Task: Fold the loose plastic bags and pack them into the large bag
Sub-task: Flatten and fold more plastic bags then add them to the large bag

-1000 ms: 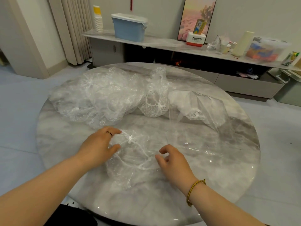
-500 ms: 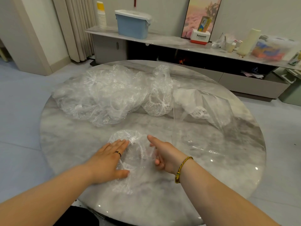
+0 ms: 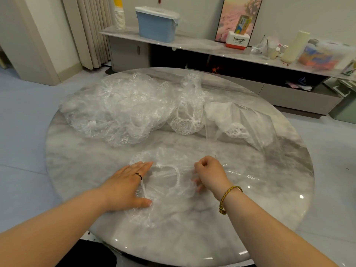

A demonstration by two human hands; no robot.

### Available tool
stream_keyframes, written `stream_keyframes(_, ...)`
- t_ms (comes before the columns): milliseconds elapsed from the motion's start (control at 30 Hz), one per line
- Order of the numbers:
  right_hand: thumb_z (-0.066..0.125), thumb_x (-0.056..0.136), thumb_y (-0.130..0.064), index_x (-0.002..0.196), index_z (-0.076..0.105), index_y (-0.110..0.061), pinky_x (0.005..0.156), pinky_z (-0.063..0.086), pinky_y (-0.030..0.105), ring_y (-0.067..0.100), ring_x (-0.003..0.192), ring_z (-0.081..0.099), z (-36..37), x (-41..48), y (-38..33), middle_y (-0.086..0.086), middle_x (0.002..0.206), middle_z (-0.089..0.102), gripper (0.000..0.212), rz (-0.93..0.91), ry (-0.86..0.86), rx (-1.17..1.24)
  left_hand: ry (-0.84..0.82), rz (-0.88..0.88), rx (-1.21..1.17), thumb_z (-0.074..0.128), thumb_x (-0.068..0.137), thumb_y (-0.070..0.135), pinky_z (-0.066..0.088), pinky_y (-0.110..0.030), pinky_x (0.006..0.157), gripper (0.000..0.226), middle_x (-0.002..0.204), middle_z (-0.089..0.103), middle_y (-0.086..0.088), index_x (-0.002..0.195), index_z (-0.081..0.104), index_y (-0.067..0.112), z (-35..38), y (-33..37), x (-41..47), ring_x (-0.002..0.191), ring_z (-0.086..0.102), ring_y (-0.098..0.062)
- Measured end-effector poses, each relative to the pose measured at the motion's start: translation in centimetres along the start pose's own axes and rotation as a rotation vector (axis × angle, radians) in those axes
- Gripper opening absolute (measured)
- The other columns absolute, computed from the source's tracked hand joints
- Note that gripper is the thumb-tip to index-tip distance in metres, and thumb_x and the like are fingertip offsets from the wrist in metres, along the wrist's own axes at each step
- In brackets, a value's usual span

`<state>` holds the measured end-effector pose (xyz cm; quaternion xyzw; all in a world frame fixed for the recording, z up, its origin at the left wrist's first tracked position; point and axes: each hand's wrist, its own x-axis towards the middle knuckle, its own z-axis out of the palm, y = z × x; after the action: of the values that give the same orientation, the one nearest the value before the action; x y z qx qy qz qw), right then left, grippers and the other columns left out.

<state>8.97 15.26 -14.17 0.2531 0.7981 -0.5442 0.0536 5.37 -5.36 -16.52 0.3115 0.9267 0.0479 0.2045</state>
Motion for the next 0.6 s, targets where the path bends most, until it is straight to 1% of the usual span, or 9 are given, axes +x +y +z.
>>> stream_keyframes(67, 0.039, 0.093, -0.008, 0.081, 0.04, -0.013, 0.038, 0.04, 0.024, 0.011, 0.04, 0.052, -0.5, -0.3, 0.5, 0.003, 0.071, 0.052, 0.013, -0.082, 0.04, -0.191, 0.016, 0.019, -0.03, 0.034, 0.054, 0.08, -0.006, -0.017, 0.109, 0.121, 0.155, -0.007, 0.007, 0.142, -0.023, 0.021, -0.1, -0.1, 0.0, 0.143, -0.006, -0.008)
stream_keyframes(100, 0.04, 0.093, -0.008, 0.092, 0.042, -0.013, 0.046, 0.04, 0.026, 0.01, 0.047, 0.051, -0.8, -0.5, 0.7, 0.0, 0.074, 0.051, 0.005, -0.16, 0.068, -0.303, 0.026, 0.026, -0.051, 0.03, 0.047, 0.081, -0.006, -0.016, 0.108, 0.123, 0.155, -0.007, 0.007, 0.143, -0.022, 0.022, -0.1, -0.2, 0.0, 0.143, -0.006, -0.007)
stream_keyframes(200, 0.044, 0.089, -0.008, 0.115, 0.046, -0.011, 0.062, 0.034, 0.019, 0.01, 0.074, 0.047, -1.7, -1.4, 1.3, -0.006, 0.095, 0.047, 0.026, -0.472, 0.065, -0.522, 0.062, 0.044, -0.09, 0.02, 0.036, 0.079, -0.004, -0.016, 0.109, 0.127, 0.155, -0.006, 0.008, 0.143, -0.019, 0.024, 0.0, -0.4, 0.2, 0.143, -0.004, -0.007)
stream_keyframes(267, 0.047, 0.077, -0.014, 0.114, 0.052, -0.01, 0.079, 0.032, 0.014, 0.013, 0.094, 0.047, -1.7, -2.4, 1.5, 0.001, 0.105, 0.055, 0.037, -0.78, -0.061, -0.623, 0.076, 0.053, -0.109, 0.022, 0.035, 0.079, -0.002, -0.016, 0.11, 0.127, 0.155, -0.005, 0.008, 0.144, -0.017, 0.025, 0.0, -0.4, 0.3, 0.143, -0.003, -0.007)
stream_keyframes(333, 0.046, 0.065, -0.029, 0.109, 0.051, -0.015, 0.091, 0.031, 0.02, 0.013, 0.102, 0.046, -1.4, -2.7, 2.7, 0.005, 0.106, 0.062, 0.046, -0.97, -0.164, -0.811, 0.098, 0.067, -0.105, 0.023, 0.038, 0.079, -0.002, -0.016, 0.11, 0.125, 0.155, -0.005, 0.007, 0.145, -0.012, 0.026, 0.0, -0.5, 0.5, 0.143, -0.002, -0.007)
stream_keyframes(400, 0.045, 0.062, -0.035, 0.101, 0.055, -0.02, 0.087, 0.042, 0.02, 0.012, 0.097, 0.055, -0.8, -2.3, 3.8, -0.002, 0.098, 0.067, 0.043, -1.022, -0.162, -0.938, 0.14, 0.077, -0.094, 0.035, 0.06, 0.079, -0.001, -0.017, 0.111, 0.108, 0.156, -0.003, 0.007, 0.147, -0.002, 0.026, -0.1, -0.7, 0.7, 0.143, 0.0, -0.008)
stream_keyframes(467, 0.052, 0.066, -0.025, 0.09, 0.066, -0.014, 0.077, 0.054, 0.027, 0.019, 0.091, 0.065, -0.3, -2.5, 4.0, 0.0, 0.093, 0.07, 0.03, -0.904, -0.197, -0.947, 0.222, 0.068, -0.139, 0.047, 0.087, 0.055, 0.005, -0.018, 0.111, 0.074, 0.155, 0.004, 0.006, 0.146, 0.013, 0.025, -0.4, -1.0, 0.8, 0.142, 0.007, -0.01)
stream_keyframes(533, 0.05, 0.082, -0.011, 0.1, 0.067, -0.006, 0.086, 0.049, 0.033, 0.025, 0.106, 0.059, -0.5, -2.4, 3.7, 0.007, 0.11, 0.066, 0.025, -0.76, -0.22, -0.934, 0.307, 0.071, -0.241, 0.048, 0.092, 0.039, 0.013, -0.016, 0.109, 0.055, 0.153, 0.015, 0.008, 0.141, 0.03, 0.024, -0.9, -1.3, 0.6, 0.14, 0.018, -0.01)
stream_keyframes(600, 0.046, 0.092, -0.014, 0.113, 0.062, -0.008, 0.094, 0.04, 0.031, 0.022, 0.115, 0.052, -0.8, -2.2, 3.8, 0.005, 0.121, 0.061, 0.028, -0.696, -0.196, -0.887, 0.34, 0.073, -0.336, 0.05, 0.09, 0.042, 0.019, -0.008, 0.102, 0.047, 0.146, 0.028, 0.013, 0.132, 0.044, 0.023, -1.5, -1.2, 0.0, 0.133, 0.03, -0.006)
